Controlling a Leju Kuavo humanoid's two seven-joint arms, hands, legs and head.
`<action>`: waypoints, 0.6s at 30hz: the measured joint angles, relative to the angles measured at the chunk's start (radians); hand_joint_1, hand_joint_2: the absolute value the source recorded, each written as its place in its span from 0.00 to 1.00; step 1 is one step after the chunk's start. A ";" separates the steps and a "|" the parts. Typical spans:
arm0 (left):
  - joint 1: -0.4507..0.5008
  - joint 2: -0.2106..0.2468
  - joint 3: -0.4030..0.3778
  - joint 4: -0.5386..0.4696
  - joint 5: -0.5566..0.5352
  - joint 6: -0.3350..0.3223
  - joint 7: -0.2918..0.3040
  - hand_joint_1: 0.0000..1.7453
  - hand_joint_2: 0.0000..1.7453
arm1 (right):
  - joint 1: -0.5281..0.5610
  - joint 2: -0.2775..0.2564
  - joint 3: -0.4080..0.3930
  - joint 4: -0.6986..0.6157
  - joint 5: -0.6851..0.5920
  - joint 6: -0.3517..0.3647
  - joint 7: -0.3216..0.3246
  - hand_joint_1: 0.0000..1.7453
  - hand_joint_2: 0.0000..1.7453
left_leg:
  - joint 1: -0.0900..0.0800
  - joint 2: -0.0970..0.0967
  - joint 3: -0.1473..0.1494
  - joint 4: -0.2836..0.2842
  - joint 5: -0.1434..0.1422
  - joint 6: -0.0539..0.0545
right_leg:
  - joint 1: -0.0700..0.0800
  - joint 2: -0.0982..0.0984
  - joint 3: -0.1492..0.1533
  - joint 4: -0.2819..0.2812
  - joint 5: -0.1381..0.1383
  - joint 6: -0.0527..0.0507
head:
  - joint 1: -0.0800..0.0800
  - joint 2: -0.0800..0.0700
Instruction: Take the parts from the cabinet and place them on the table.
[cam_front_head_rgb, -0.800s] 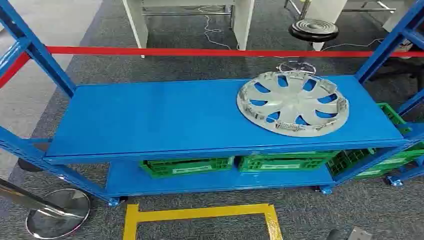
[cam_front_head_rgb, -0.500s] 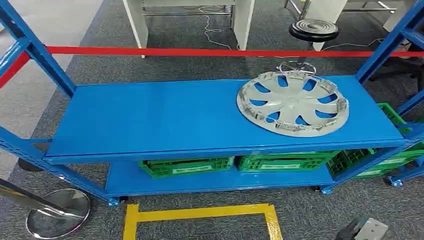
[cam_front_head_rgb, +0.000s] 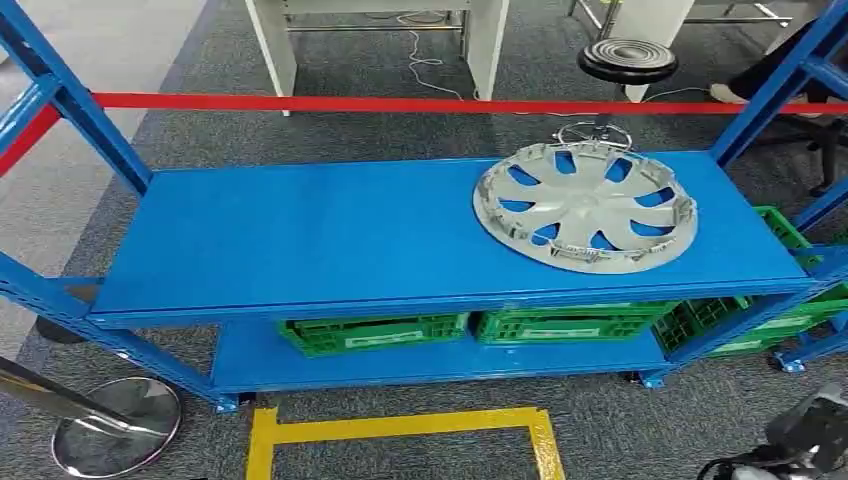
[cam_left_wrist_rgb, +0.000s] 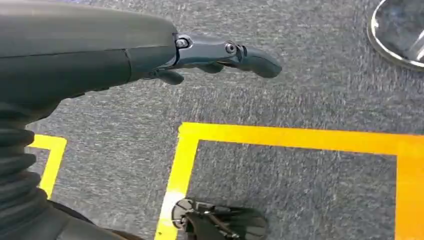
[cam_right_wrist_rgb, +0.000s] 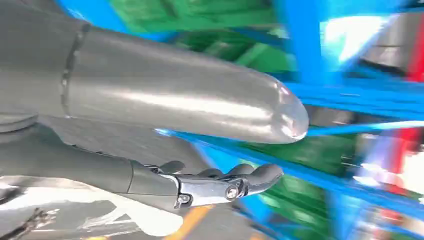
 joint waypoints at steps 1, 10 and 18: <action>0.000 0.001 0.000 0.000 -0.006 -0.006 0.004 0.00 0.00 | -0.010 -0.008 0.000 -0.021 0.022 -0.003 0.002 0.00 0.00 | 0.000 0.000 0.000 0.000 0.000 0.000 | 0.000 0.000 0.000 0.000 0.000 0.000 | -0.001 0.000; -0.002 0.012 0.000 0.000 -0.058 -0.058 0.016 0.00 0.00 | -0.161 -0.109 0.066 -0.150 0.265 -0.012 0.080 0.00 0.00 | 0.000 0.000 0.000 0.000 0.002 0.000 | 0.000 0.000 0.000 0.000 0.002 0.000 | 0.000 0.000; -0.003 0.019 -0.002 0.000 -0.087 -0.090 0.025 0.00 0.00 | -0.299 -0.183 0.213 -0.156 0.421 0.047 0.168 0.00 0.00 | 0.000 0.000 0.000 0.000 0.003 0.000 | 0.000 -0.001 0.000 0.001 0.003 0.000 | 0.000 0.000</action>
